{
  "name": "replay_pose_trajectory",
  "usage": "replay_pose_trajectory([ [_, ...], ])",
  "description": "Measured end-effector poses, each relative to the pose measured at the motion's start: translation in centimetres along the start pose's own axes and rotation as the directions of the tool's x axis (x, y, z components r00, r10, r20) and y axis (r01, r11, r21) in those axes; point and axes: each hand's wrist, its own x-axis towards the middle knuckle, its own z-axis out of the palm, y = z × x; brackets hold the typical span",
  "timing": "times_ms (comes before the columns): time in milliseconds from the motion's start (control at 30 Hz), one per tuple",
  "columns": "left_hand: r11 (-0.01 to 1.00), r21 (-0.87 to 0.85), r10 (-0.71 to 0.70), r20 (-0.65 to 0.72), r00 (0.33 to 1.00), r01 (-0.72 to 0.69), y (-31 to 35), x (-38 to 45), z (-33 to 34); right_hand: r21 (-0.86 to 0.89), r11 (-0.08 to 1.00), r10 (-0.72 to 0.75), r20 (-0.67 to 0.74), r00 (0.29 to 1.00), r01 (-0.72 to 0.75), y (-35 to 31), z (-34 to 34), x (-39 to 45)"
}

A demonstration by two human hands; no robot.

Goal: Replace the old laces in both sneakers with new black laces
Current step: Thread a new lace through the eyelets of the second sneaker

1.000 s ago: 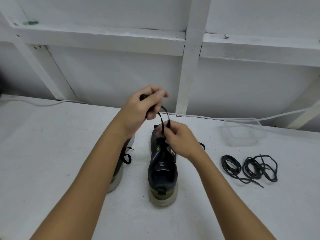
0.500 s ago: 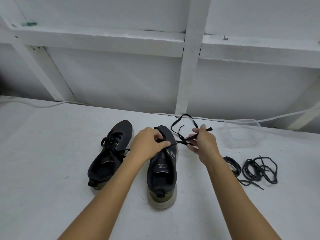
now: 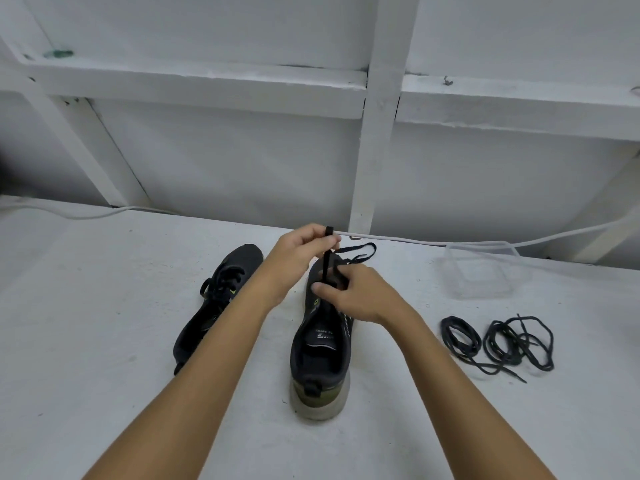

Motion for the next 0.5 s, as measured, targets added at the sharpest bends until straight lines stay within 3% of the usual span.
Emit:
replay_pose_trajectory([
  [100, 0.993, 0.080, 0.077, 0.094, 0.993, -0.085, 0.9, 0.2, -0.1, -0.049, 0.995, -0.092, 0.014, 0.996, 0.092, -1.0, 0.3, 0.0],
  [200, 0.955, 0.286, 0.027, 0.167, 0.986, -0.075, 0.4, 0.6, -1.1, -0.065, 0.989, -0.136, -0.001, 0.991, 0.135, -1.3, -0.1, -0.2],
  [300, 0.824, 0.555, -0.007, 0.210, 0.978, -0.114, -0.6, 0.8, -2.2, -0.054, 0.991, -0.119, 0.016, 0.993, 0.120, -1.0, -0.6, -0.4],
  [433, 0.734, 0.653, 0.066, 0.206, 0.976, -0.188, -2.0, 0.3, -2.8, -0.022, 0.997, -0.078, -0.009, 0.997, 0.078, -0.7, -0.8, -0.5],
  [500, 0.709, 0.684, 0.058, 0.185, 0.981, -0.170, -2.3, 0.0, -2.9, 0.099, 0.995, -0.014, -0.056, 0.998, 0.019, -0.4, -1.0, -0.7],
])
